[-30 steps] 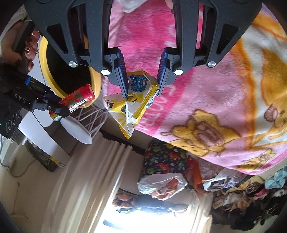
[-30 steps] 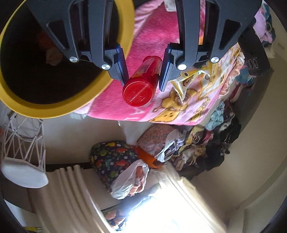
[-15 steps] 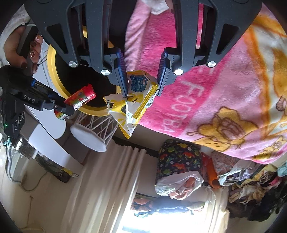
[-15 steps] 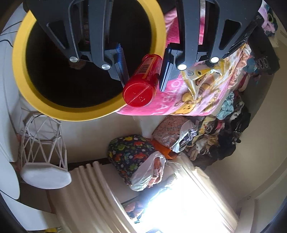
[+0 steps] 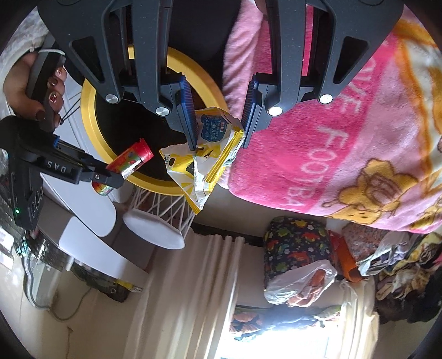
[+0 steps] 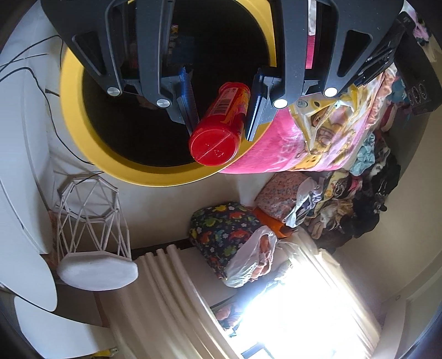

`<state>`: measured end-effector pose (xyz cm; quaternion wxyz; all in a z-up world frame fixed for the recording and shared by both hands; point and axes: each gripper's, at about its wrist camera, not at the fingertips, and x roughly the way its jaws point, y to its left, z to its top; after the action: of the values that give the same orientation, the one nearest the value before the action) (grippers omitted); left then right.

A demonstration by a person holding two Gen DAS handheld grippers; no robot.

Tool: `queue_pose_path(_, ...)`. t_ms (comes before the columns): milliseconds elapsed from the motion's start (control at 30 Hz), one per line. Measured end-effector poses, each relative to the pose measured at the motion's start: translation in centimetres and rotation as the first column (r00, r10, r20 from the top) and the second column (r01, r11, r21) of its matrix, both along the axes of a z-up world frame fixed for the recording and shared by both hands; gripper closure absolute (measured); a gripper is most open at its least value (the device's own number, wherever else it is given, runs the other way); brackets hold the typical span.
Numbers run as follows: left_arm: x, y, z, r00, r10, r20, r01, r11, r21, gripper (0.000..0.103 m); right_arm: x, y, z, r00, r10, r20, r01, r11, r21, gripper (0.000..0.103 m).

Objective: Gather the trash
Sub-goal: 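Carry the yellow wrapper and red container in both tools over the yellow bin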

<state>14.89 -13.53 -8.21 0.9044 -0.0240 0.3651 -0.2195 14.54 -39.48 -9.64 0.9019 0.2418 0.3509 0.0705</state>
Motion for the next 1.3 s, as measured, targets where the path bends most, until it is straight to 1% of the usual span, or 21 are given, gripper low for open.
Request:
queue_pose_path(533, -0.7, -4.4, -1.4, 0.994, -0.108, -0.032, 0.11, 0.991, 0.08, 0.079, -1.2, -2.6, -0.6, 0.998, -0.057, -0.01, 0.057, 0.998, 0.01, 0.07)
queue_pose_path(833, -1.5, -6.3, -2.1, 0.986, -0.159, -0.051, 0.164, 0.98, 0.115, 0.079, -1.7, -3.5, -0.5, 0.996, -0.091, 0.019, 0.091, 0.996, 0.015, 0.071)
queue_pose_path(1067, -2.1, -7.8, -2.8, 0.977, -0.2, -0.077, 0.21, 0.967, 0.147, 0.079, -2.1, -3.8, -0.2, 0.991, -0.127, 0.045, 0.129, 0.991, -0.033, 0.071)
queue_pose_path(1300, -2.1, -9.2, -3.6, 0.966, -0.232, -0.111, 0.248, 0.955, 0.164, 0.078, -2.3, -4.5, -0.7, 0.988, -0.151, 0.018, 0.152, 0.987, -0.059, 0.07)
